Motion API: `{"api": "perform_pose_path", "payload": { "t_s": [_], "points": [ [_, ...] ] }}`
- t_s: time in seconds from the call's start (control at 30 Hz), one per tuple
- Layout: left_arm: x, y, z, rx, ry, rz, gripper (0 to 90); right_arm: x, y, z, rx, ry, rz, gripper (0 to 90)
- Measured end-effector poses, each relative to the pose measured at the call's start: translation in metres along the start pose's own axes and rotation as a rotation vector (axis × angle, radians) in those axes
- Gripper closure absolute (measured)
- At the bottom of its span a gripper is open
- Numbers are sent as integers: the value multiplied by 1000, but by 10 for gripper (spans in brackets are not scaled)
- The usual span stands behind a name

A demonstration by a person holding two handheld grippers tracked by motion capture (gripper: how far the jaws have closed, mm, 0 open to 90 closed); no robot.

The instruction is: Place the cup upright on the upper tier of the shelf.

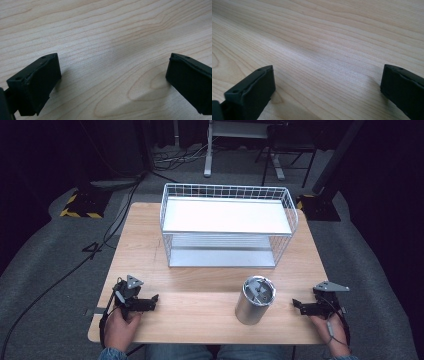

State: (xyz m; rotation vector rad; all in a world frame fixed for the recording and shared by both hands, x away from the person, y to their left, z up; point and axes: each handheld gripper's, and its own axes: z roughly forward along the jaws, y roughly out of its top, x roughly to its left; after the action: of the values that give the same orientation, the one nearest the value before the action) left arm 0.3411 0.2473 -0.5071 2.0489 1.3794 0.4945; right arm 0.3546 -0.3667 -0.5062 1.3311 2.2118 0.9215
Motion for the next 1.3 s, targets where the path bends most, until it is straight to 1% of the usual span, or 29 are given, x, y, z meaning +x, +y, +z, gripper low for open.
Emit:
{"api": "perform_pose_path", "payload": {
  "t_s": [0.17,0.2,0.27,0.37,0.4,0.43,0.5,0.6,0.63,0.7,0.77,0.8,0.87,0.9,0.93,1.07,1.1,1.13,1.17,1.2,1.23,1.27,1.3],
  "points": [
    [0,0,0,0,0,-2,2,-1,0,-1,-9,5,4,0],
    [0,0,0,-1,0,-2,2,-2,-1,-3,-37,20,16,0],
    [0,0,0,0,0,-1,2,-1,-2,-6,-55,35,24,0],
    [0,0,0,0,0,-1,3,0,-1,-12,-89,54,21,0],
    [0,0,0,0,0,-1,2,0,-1,-12,-89,54,21,0],
    [0,0,0,0,0,-1,2,2,1,-18,-115,65,18,0],
    [0,0,0,-1,0,-1,2,4,3,-23,-133,74,17,0],
    [0,0,0,0,0,-1,3,7,7,-31,-163,105,28,0],
    [0,0,0,0,0,-1,2,8,9,-34,-174,124,35,0],
    [0,0,0,-1,0,-1,3,11,12,-39,-191,135,35,0],
    [0,0,0,0,-1,-1,3,15,16,-45,-202,139,22,0],
    [0,0,0,0,-1,-1,2,17,18,-47,-212,142,7,0],
    [0,0,0,0,-1,-1,2,22,22,-53,-224,147,-4,0],
    [0,0,0,0,-1,-1,3,22,22,-53,-224,147,-4,0],
    [0,0,0,0,-1,-1,2,28,27,-59,-242,156,-25,0],
    [0,1,0,0,1,1,2,37,32,-67,-269,195,-39,0],
    [0,1,1,0,0,2,2,37,32,-67,-269,195,-39,0],
    [0,1,1,0,0,2,2,42,35,-71,-274,205,-56,0],
    [0,1,1,0,0,2,3,42,35,-71,-274,205,-56,0],
    [0,1,1,0,0,2,2,48,37,-75,-284,218,-67,0],
    [0,1,1,0,0,2,2,48,37,-75,-284,218,-67,0],
    [0,1,1,0,1,2,3,53,39,-79,-290,228,-78,0],
    [0,1,1,1,1,2,2,55,40,-80,-292,232,-84,0]
  ]
}}
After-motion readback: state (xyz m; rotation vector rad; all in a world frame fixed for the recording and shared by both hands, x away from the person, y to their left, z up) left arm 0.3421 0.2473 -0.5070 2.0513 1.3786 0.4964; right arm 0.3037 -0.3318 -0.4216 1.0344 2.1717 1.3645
